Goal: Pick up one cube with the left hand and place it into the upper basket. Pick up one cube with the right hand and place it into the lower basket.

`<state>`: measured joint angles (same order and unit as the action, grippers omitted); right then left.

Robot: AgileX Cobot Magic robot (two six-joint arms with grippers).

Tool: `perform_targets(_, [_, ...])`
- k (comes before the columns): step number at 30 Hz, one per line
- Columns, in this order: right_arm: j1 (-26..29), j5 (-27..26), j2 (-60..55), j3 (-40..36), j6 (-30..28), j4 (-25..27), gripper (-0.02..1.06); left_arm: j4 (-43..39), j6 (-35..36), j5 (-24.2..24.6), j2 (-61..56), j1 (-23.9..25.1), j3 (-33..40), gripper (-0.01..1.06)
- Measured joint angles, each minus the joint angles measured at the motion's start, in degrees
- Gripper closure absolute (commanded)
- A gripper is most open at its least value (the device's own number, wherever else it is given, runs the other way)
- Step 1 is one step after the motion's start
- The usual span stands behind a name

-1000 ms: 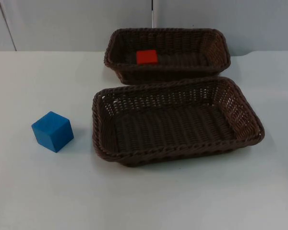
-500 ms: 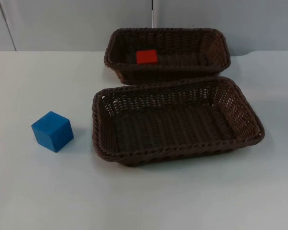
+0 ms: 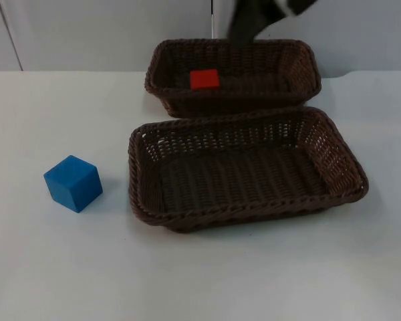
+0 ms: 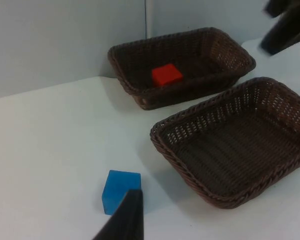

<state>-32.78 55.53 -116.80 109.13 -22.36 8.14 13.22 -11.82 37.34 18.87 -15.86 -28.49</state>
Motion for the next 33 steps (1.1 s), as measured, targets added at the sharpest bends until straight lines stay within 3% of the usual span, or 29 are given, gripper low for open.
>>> perform_targets(1, [0.0, 0.0, 0.0, 0.0, 0.0, 0.0, -0.01, 0.0, 0.0, 0.0, 0.0, 0.0, 0.0, 0.0])
perform_targets(7, [-7.17, 2.49, -15.44, 17.0, -3.24, -0.15, -0.01, 0.0, 0.0, 0.0, 0.0, 0.0, 0.0, 0.0])
perform_targets(12, [-10.99, 2.21, -22.96, 23.1, -3.61, -0.15, -0.01, 0.0, 0.0, 0.0, 0.0, 0.0, 0.0, 0.0])
perform_targets(20, [-14.49, -5.41, -29.24, 24.28, -4.79, 2.93, -0.01, 0.0, 0.0, 0.0, 0.0, 0.0, 0.0, 0.0])
perform_targets(24, [-16.04, -12.51, -31.91, 24.38, -5.94, 4.14, -0.01, 0.0, 0.0, 0.0, 0.0, 0.0, 0.0, 0.0])
perform_targets(33, [-16.25, -18.47, -35.95, 24.5, -6.11, 7.62, 0.0, 0.0, 0.0, 0.0, 0.0, 0.0, 0.0, 0.0])
